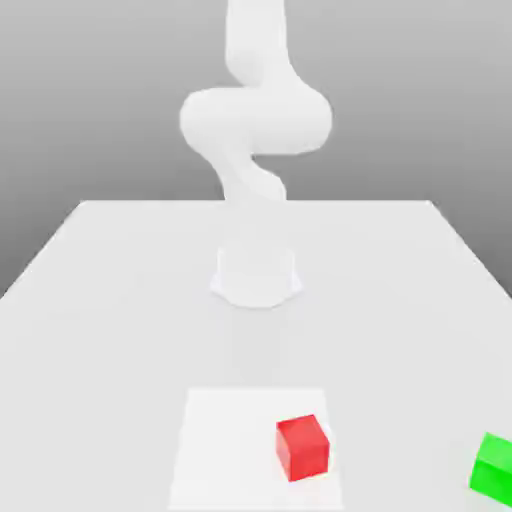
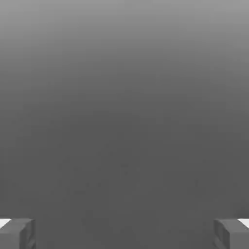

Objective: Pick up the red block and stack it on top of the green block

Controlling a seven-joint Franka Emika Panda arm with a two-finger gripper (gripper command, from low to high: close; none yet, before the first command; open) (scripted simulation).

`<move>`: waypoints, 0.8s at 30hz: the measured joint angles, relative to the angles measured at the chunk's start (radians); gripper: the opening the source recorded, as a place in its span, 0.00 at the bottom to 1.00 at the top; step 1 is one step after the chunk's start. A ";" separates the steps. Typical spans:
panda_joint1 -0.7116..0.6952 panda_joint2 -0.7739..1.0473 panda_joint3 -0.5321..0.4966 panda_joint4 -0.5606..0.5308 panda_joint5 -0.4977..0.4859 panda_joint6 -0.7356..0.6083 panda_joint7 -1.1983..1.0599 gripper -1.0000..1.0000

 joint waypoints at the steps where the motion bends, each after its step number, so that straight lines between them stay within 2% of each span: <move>1: 0.006 0.039 -0.001 -0.013 0.001 0.018 -0.008 0.50; 21: 0.091 0.768 0.020 -0.257 -0.001 0.360 -0.151 0.50; 24: 0.094 0.876 0.020 -0.268 -0.011 0.431 -0.156 0.50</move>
